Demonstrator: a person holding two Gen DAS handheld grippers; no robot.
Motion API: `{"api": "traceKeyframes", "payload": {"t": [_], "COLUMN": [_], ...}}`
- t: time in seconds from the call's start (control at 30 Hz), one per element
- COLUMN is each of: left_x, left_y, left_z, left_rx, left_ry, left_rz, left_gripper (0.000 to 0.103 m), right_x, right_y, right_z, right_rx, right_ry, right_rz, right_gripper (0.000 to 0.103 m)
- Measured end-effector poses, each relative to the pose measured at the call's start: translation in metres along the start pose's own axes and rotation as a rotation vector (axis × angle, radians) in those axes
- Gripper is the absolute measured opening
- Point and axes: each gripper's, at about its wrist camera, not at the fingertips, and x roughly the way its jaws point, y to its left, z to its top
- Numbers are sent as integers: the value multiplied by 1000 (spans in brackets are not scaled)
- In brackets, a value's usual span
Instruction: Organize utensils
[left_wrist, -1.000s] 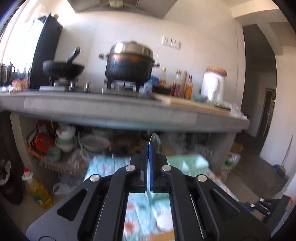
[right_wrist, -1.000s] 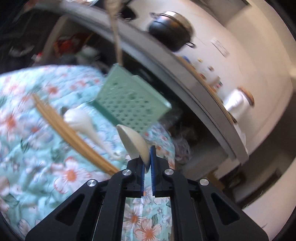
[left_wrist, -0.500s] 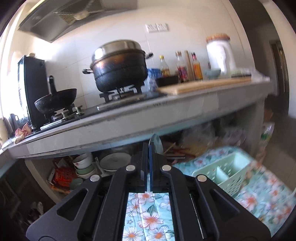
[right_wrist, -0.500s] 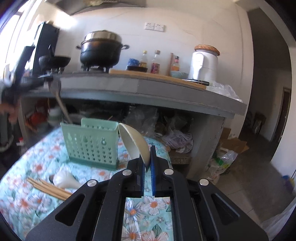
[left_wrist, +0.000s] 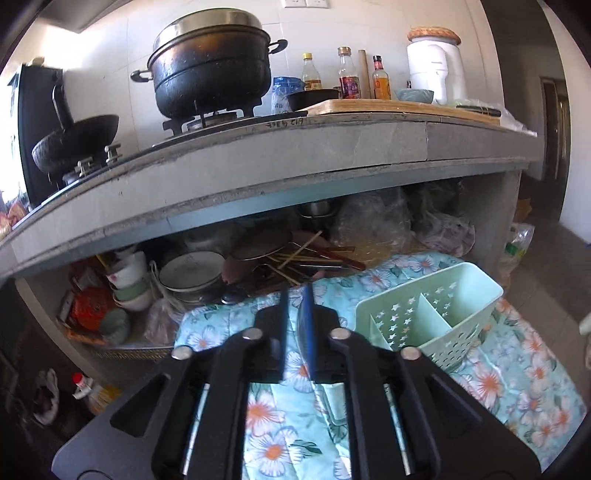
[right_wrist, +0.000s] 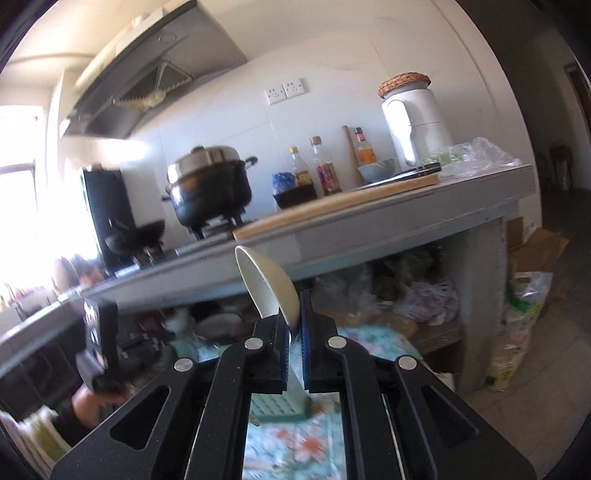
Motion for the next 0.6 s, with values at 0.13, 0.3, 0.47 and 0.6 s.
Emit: {"api": "traceKeyframes", "payload": {"t": [0.13, 0.3, 0.47, 0.6], "left_x": [-12, -36, -52, -57], "left_y": [9, 29, 42, 47], "left_z": [-6, -16, -38, -59], "left_rx": [-68, -161, -226, -255], "left_ry": [-29, -65, -35, 16], "left_rz": [-14, -24, -61, -72], "left_gripper": [33, 50, 62, 66], "right_x": [34, 78, 117, 141], "right_y": [-4, 5, 18, 30], "right_z": [18, 23, 6, -19], "right_rx": [84, 84, 25, -55], "right_ry": [-5, 12, 63, 117], "right_rz": [79, 75, 21, -37], "right_gripper": [6, 6, 6, 6]}}
